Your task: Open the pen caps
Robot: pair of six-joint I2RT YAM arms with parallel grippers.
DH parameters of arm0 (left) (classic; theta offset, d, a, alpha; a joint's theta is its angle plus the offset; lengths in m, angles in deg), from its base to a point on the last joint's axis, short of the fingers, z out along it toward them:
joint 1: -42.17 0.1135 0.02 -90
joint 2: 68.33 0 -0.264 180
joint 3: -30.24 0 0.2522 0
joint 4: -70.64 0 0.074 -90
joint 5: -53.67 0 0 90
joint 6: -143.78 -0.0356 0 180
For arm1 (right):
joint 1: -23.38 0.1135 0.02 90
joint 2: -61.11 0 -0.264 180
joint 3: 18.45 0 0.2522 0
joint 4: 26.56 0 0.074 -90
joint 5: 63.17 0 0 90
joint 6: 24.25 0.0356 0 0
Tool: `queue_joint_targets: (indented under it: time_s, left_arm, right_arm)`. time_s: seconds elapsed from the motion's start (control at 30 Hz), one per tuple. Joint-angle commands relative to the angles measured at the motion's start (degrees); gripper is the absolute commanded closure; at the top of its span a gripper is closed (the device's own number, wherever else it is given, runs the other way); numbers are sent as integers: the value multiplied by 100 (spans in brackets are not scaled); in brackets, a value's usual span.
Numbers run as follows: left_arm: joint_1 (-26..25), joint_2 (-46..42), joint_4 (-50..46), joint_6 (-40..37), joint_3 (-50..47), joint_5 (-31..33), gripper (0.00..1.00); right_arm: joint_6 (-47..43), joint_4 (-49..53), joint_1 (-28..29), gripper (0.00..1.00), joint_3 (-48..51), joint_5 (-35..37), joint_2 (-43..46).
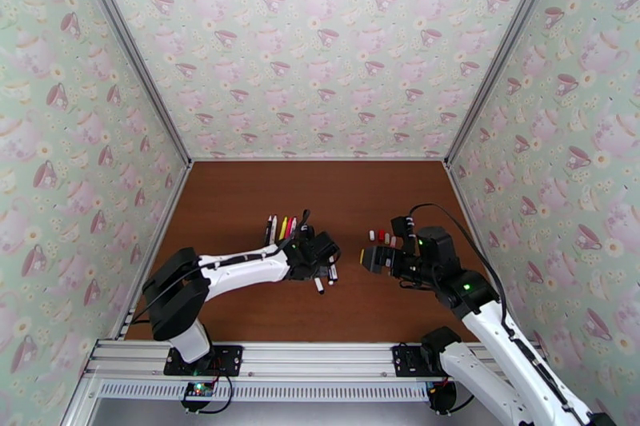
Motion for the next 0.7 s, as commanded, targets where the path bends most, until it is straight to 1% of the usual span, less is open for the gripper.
queue_joint_targets:
  time_s: [0.0, 0.67]
  left_arm:
    - [-47, 205, -180, 96, 161, 94, 57]
    - [-78, 784, -384, -6, 428, 164, 60]
  right_arm:
    - [32, 52, 26, 0, 53, -88, -3]
    - [-36, 92, 26, 0, 8, -62, -92]
